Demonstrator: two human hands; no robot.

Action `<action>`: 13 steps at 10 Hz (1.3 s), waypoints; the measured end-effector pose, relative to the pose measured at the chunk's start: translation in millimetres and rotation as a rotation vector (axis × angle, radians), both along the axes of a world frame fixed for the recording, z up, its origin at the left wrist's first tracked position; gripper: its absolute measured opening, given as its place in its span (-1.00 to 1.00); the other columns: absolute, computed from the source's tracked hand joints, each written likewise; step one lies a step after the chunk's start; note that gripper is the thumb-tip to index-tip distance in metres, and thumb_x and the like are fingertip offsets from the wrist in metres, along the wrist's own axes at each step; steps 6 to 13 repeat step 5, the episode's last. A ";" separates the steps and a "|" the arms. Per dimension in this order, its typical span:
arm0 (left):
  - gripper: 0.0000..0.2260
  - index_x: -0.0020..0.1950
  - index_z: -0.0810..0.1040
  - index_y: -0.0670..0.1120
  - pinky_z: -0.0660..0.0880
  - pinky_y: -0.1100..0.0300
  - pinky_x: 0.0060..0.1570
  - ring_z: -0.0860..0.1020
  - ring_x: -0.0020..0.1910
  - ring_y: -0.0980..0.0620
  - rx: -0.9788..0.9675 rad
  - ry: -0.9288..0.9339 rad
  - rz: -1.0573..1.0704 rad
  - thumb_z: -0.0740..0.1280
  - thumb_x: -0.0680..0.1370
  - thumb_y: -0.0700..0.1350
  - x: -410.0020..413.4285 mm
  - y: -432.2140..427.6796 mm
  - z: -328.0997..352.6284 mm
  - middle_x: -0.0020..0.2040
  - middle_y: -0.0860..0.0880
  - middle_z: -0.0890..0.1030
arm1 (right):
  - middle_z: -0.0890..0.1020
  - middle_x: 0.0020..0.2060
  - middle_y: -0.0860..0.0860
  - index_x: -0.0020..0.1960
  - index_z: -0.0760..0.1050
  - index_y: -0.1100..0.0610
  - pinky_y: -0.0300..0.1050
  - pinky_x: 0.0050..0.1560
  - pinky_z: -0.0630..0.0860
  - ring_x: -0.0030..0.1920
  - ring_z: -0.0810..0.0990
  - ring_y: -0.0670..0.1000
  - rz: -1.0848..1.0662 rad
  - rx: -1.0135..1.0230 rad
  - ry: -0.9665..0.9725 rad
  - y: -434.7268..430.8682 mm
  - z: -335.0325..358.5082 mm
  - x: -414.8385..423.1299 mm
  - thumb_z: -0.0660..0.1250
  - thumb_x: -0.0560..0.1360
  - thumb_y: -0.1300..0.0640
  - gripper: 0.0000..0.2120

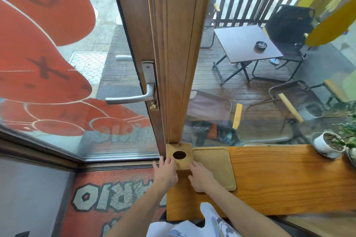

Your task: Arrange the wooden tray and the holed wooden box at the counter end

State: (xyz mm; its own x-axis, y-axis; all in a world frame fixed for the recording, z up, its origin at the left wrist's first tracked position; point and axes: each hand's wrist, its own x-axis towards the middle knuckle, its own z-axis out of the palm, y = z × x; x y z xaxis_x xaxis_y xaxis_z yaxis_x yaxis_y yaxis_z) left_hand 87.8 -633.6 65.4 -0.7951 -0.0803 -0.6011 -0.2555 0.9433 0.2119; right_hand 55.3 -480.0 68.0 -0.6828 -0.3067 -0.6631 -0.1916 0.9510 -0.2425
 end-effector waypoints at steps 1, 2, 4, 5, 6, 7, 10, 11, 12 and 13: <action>-0.51 0.56 0.18 -0.01 -0.05 -0.32 0.53 0.00 0.61 -0.20 -0.001 -0.031 -0.039 0.14 0.62 -0.11 9.0 1.0 -1.0 0.59 -0.05 0.20 | 0.04 0.59 -0.02 0.58 0.02 0.01 0.13 0.52 0.19 0.59 0.01 0.10 -0.005 -0.019 -0.091 5.1 -1.4 3.3 0.13 0.62 -0.05 -0.41; -0.49 0.58 0.13 0.04 0.01 -0.30 0.52 0.01 0.60 -0.22 0.037 -0.073 0.033 0.12 0.62 -0.12 16.7 -1.3 2.5 0.60 -0.06 0.17 | -0.02 0.60 -0.01 0.59 -0.08 -0.04 0.14 0.54 0.11 0.59 -0.03 0.12 -0.072 -0.067 -0.159 10.6 2.4 5.5 0.08 0.63 -0.11 -0.39; -0.52 0.58 0.15 -0.01 0.19 -0.27 0.47 0.22 0.53 -0.17 0.079 -0.091 0.184 0.06 0.64 -0.05 29.0 -0.3 13.5 0.55 -0.09 0.30 | 0.20 0.56 0.04 0.57 0.07 0.09 0.01 0.51 0.14 0.54 0.20 0.09 -0.516 -0.355 -0.354 35.8 23.7 5.0 0.01 0.64 -0.13 -0.43; -0.60 0.46 0.31 -0.04 0.37 -0.21 0.35 0.47 0.35 -0.15 0.099 -0.084 0.259 0.08 0.62 -0.02 31.5 9.7 10.5 0.38 -0.10 0.52 | 0.28 0.52 0.09 0.55 0.13 0.13 0.11 0.51 0.20 0.49 0.29 0.14 -0.809 -0.430 -0.518 59.6 12.8 0.8 -0.04 0.60 -0.27 -0.33; -0.60 0.46 0.31 -0.04 0.37 -0.21 0.35 0.47 0.35 -0.15 0.099 -0.084 0.259 0.08 0.62 -0.02 31.5 9.7 10.5 0.38 -0.10 0.52 | 0.28 0.52 0.09 0.55 0.13 0.13 0.11 0.51 0.20 0.49 0.29 0.14 -0.809 -0.430 -0.518 59.6 12.8 0.8 -0.04 0.60 -0.27 -0.33; -0.60 0.46 0.31 -0.04 0.37 -0.21 0.35 0.47 0.35 -0.15 0.099 -0.084 0.259 0.08 0.62 -0.02 31.5 9.7 10.5 0.38 -0.10 0.52 | 0.28 0.52 0.09 0.55 0.13 0.13 0.11 0.51 0.20 0.49 0.29 0.14 -0.809 -0.430 -0.518 59.6 12.8 0.8 -0.04 0.60 -0.27 -0.33; -0.60 0.46 0.31 -0.04 0.37 -0.21 0.35 0.47 0.35 -0.15 0.099 -0.084 0.259 0.08 0.62 -0.02 31.5 9.7 10.5 0.38 -0.10 0.52 | 0.28 0.52 0.09 0.55 0.13 0.13 0.11 0.51 0.20 0.49 0.29 0.14 -0.809 -0.430 -0.518 59.6 12.8 0.8 -0.04 0.60 -0.27 -0.33; -0.60 0.46 0.31 -0.04 0.37 -0.21 0.35 0.47 0.35 -0.15 0.099 -0.084 0.259 0.08 0.62 -0.02 31.5 9.7 10.5 0.38 -0.10 0.52 | 0.28 0.52 0.09 0.55 0.13 0.13 0.11 0.51 0.20 0.49 0.29 0.14 -0.809 -0.430 -0.518 59.6 12.8 0.8 -0.04 0.60 -0.27 -0.33; -0.60 0.46 0.31 -0.04 0.37 -0.21 0.35 0.47 0.35 -0.15 0.099 -0.084 0.259 0.08 0.62 -0.02 31.5 9.7 10.5 0.38 -0.10 0.52 | 0.28 0.52 0.09 0.55 0.13 0.13 0.11 0.51 0.20 0.49 0.29 0.14 -0.809 -0.430 -0.518 59.6 12.8 0.8 -0.04 0.60 -0.27 -0.33; -0.60 0.46 0.31 -0.04 0.37 -0.21 0.35 0.47 0.35 -0.15 0.099 -0.084 0.259 0.08 0.62 -0.02 31.5 9.7 10.5 0.38 -0.10 0.52 | 0.28 0.52 0.09 0.55 0.13 0.13 0.11 0.51 0.20 0.49 0.29 0.14 -0.809 -0.430 -0.518 59.6 12.8 0.8 -0.04 0.60 -0.27 -0.33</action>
